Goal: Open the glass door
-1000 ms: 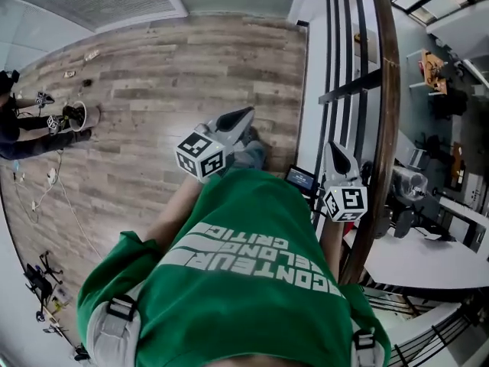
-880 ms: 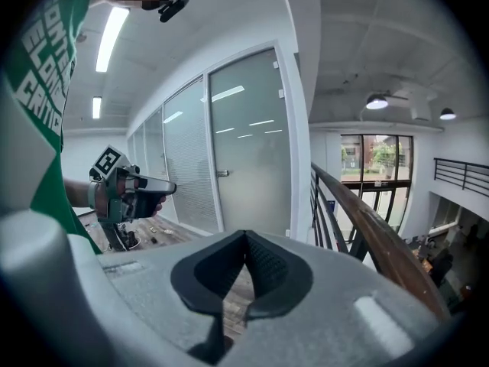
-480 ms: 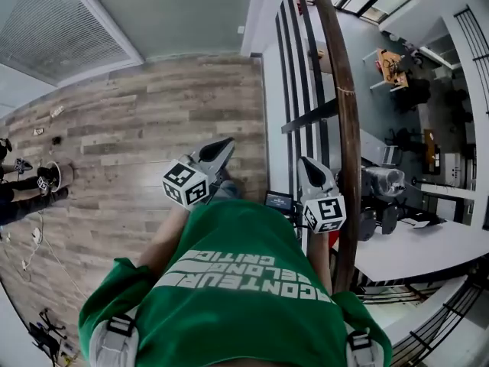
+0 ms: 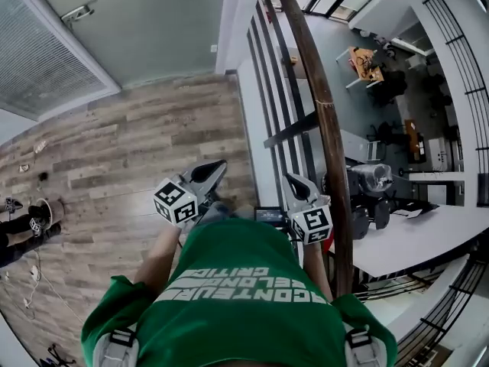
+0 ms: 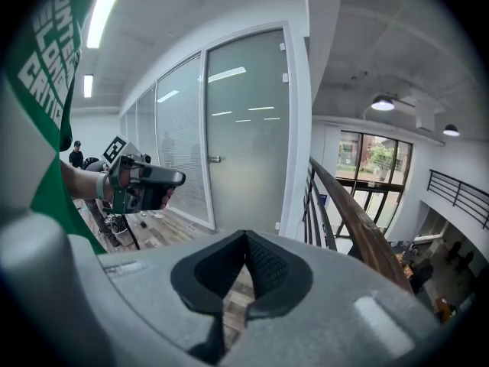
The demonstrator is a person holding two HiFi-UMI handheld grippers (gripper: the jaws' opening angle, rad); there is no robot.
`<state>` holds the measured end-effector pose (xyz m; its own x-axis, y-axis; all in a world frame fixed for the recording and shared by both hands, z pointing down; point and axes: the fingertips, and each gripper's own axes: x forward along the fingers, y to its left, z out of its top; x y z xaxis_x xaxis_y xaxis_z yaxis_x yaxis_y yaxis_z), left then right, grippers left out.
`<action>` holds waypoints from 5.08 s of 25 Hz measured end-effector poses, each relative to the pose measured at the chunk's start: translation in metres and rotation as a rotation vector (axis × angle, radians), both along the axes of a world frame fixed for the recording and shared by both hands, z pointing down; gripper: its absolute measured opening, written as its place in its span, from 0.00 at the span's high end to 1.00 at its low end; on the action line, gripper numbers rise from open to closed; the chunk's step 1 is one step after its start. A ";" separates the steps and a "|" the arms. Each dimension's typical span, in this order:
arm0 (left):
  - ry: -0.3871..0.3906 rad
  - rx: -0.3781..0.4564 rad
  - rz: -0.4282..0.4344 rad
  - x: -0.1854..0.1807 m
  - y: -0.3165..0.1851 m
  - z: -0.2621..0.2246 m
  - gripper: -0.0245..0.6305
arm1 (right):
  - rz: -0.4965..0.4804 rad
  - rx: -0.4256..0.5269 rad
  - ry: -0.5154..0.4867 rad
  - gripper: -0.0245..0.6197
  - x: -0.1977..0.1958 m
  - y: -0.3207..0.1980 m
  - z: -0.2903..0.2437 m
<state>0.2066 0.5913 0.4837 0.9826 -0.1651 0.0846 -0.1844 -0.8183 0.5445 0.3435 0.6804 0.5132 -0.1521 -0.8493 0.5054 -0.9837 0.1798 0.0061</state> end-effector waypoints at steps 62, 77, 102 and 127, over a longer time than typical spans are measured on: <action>-0.082 0.105 -0.182 0.091 -0.148 -0.009 0.94 | -0.157 0.176 -0.186 0.97 0.096 -0.259 -0.003; -0.101 0.065 -0.312 0.088 -0.164 0.005 0.94 | -0.228 0.140 -0.216 0.97 0.103 -0.283 0.018; -0.096 0.034 -0.390 0.066 -0.207 0.013 0.94 | -0.257 0.100 -0.230 0.97 0.090 -0.326 0.023; -0.085 0.011 -0.328 0.075 -0.229 0.015 0.94 | -0.210 0.099 -0.259 0.97 0.095 -0.347 0.021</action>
<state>0.2817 0.3620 0.4983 0.8665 -0.4726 0.1608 -0.4834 -0.7137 0.5070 0.4386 0.3330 0.5342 -0.4410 -0.8291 0.3436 -0.8965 0.3893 -0.2113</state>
